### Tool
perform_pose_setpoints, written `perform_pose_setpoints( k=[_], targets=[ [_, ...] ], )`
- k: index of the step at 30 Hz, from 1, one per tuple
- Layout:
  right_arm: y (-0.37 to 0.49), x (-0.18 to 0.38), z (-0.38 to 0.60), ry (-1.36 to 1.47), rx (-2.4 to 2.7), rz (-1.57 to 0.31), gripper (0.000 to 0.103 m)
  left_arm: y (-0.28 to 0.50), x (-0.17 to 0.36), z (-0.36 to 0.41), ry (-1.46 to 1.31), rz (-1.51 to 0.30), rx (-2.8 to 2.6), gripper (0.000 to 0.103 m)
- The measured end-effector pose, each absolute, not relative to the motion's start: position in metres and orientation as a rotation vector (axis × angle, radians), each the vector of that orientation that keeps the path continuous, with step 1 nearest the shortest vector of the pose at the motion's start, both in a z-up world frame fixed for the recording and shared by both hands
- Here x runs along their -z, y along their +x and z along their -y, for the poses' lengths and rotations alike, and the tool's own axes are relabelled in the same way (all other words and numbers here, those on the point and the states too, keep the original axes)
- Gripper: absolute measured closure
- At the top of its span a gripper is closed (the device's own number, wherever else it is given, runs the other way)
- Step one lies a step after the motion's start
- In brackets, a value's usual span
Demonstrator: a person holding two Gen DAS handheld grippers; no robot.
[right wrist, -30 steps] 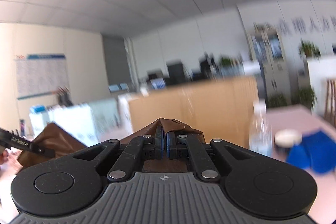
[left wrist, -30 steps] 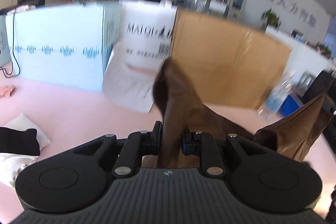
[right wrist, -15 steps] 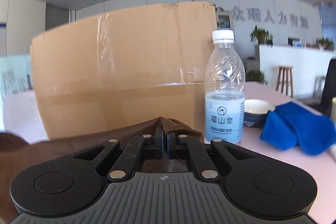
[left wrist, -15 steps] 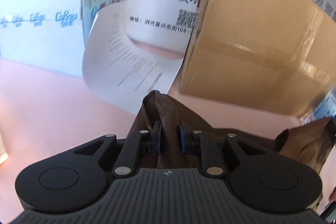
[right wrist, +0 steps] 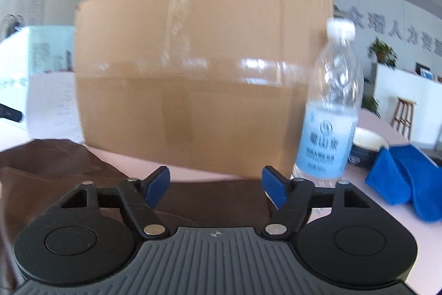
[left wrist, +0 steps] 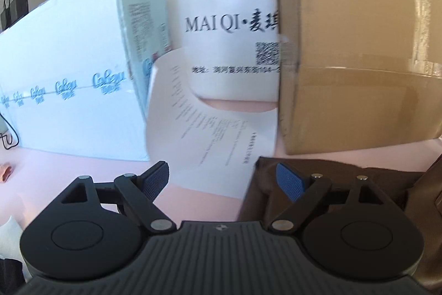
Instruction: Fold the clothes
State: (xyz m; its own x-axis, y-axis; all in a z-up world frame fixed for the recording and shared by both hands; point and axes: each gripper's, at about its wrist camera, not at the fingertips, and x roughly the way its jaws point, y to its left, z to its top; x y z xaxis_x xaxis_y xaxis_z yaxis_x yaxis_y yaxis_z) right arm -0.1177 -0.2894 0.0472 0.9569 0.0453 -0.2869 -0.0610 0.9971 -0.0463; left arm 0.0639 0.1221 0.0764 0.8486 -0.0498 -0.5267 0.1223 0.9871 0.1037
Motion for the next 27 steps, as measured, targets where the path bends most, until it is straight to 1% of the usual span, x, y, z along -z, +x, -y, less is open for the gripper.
perform_pose_setpoints(
  k=[2, 7, 9, 13, 15, 17, 19, 20, 23, 27],
  targets=[
    [-0.128, -0.052, 0.279, -0.111, -0.179, -0.278, 0.025, 0.062, -0.071, -0.132, 0.167, -0.573, 0.094, 0.019],
    [-0.140, -0.037, 0.243, -0.294, -0.445, -0.306, 0.026, 0.060, -0.048, -0.148, 0.201, -0.669, 0.138, 0.019],
    [-0.146, -0.035, 0.223, -0.359, -0.486, -0.305, 0.027, 0.059, -0.043, -0.146, 0.245, -0.668, 0.101, 0.019],
    [-0.156, -0.041, 0.176, -0.455, -0.584, -0.265, 0.027, 0.052, -0.048, -0.149, 0.246, -0.653, 0.065, 0.019],
    [-0.152, -0.048, 0.152, -0.477, -0.636, -0.258, 0.031, 0.045, -0.054, -0.152, 0.246, -0.625, 0.043, 0.019],
    [-0.135, -0.056, 0.125, -0.469, -0.702, -0.287, 0.041, 0.037, -0.060, -0.157, 0.247, -0.593, 0.030, 0.019],
    [-0.112, -0.057, 0.090, -0.507, -0.711, -0.316, 0.049, 0.032, -0.065, -0.162, 0.236, -0.577, 0.024, 0.019],
    [-0.101, -0.057, 0.074, -0.537, -0.700, -0.327, 0.050, 0.029, -0.067, -0.165, 0.223, -0.572, 0.023, 0.019],
    [-0.068, -0.041, 0.027, -0.635, -0.648, -0.427, 0.050, 0.024, -0.067, -0.172, 0.212, -0.569, 0.019, 0.019],
    [-0.050, -0.016, 0.005, -0.682, -0.595, -0.490, 0.050, 0.018, -0.064, -0.177, 0.242, -0.569, 0.001, 0.019]
  ],
)
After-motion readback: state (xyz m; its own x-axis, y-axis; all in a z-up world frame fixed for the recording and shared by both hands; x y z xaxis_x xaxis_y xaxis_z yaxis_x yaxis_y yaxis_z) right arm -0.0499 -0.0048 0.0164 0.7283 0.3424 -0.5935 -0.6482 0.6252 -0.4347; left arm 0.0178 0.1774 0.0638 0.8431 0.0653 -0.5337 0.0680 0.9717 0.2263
